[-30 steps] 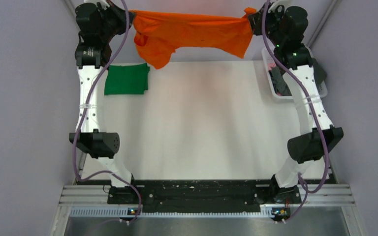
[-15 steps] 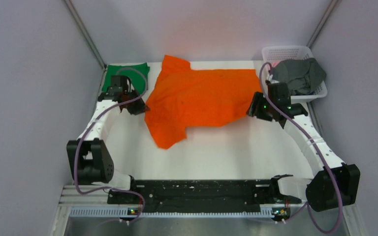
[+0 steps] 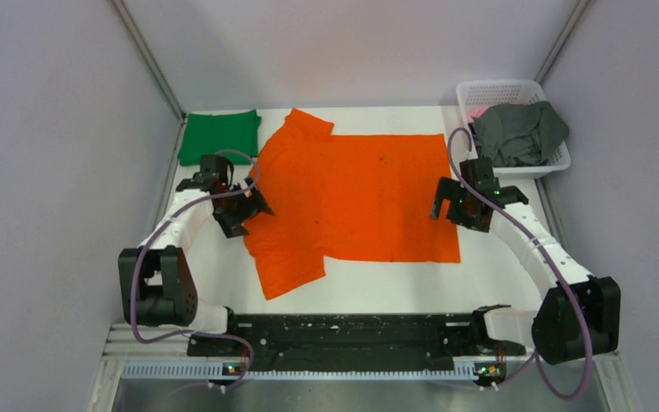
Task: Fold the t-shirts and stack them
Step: Flatten out the tshirt, then grab the side of the flattened tshirt closest away from the robot with both arms
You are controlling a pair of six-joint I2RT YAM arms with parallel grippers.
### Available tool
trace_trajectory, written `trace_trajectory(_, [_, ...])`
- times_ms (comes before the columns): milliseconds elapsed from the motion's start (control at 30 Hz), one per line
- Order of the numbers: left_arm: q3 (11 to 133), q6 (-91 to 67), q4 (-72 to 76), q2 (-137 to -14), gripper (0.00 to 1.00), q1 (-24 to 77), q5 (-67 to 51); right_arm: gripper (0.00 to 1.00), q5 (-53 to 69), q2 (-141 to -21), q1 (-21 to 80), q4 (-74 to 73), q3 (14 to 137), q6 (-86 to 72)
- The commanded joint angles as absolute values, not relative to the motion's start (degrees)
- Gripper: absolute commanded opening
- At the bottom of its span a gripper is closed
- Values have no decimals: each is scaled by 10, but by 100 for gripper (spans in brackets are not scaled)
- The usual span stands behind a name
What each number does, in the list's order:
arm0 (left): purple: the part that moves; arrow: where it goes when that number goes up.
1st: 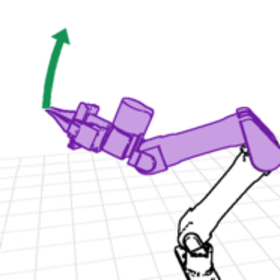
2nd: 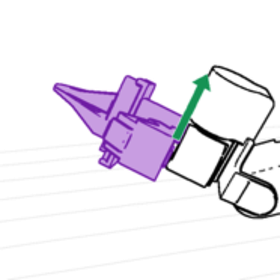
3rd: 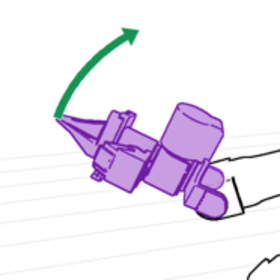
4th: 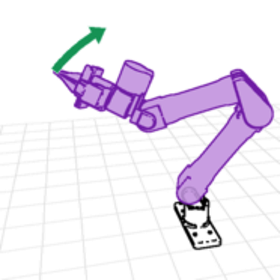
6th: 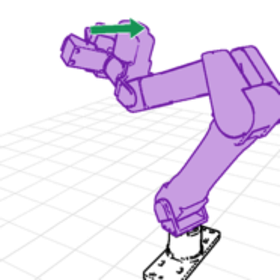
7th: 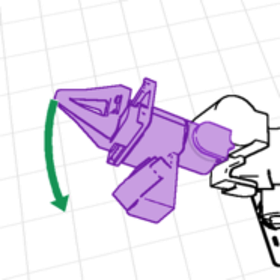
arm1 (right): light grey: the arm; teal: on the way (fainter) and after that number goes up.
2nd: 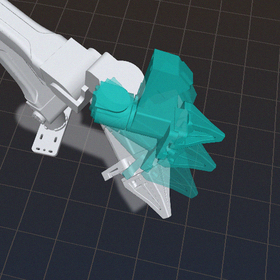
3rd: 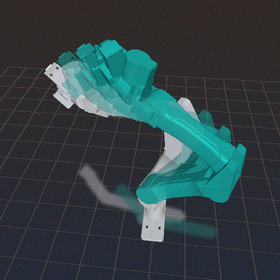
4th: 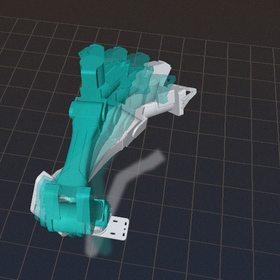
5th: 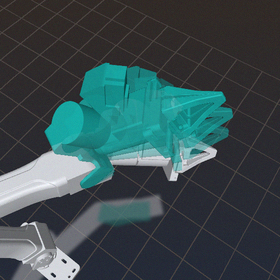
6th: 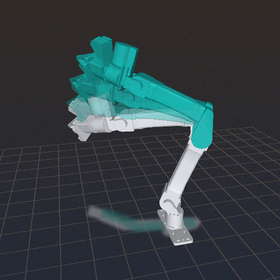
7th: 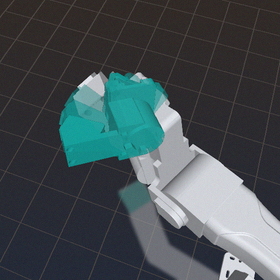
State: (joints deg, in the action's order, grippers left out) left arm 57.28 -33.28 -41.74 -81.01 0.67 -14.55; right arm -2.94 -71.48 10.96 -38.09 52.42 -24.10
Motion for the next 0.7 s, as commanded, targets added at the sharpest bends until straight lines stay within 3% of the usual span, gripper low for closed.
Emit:
trace_trajectory(0, [556, -344, -430, -777, 99, 52, -130, 99, 8, -724, 107, -302, 513, -233])
trace_trajectory(233, [455, -427, -538, -677, 99, 145, -54, 99, -104, -631, 108, -330, 408, -343])
trace_trajectory(500, [303, -511, -507, -593, 65, 184, -77, 99, -161, -526, 108, -354, 338, -421])
trace_trajectory(667, [279, -537, -448, -606, 54, 185, -52, 95, -132, -523, 108, -319, 307, -431])
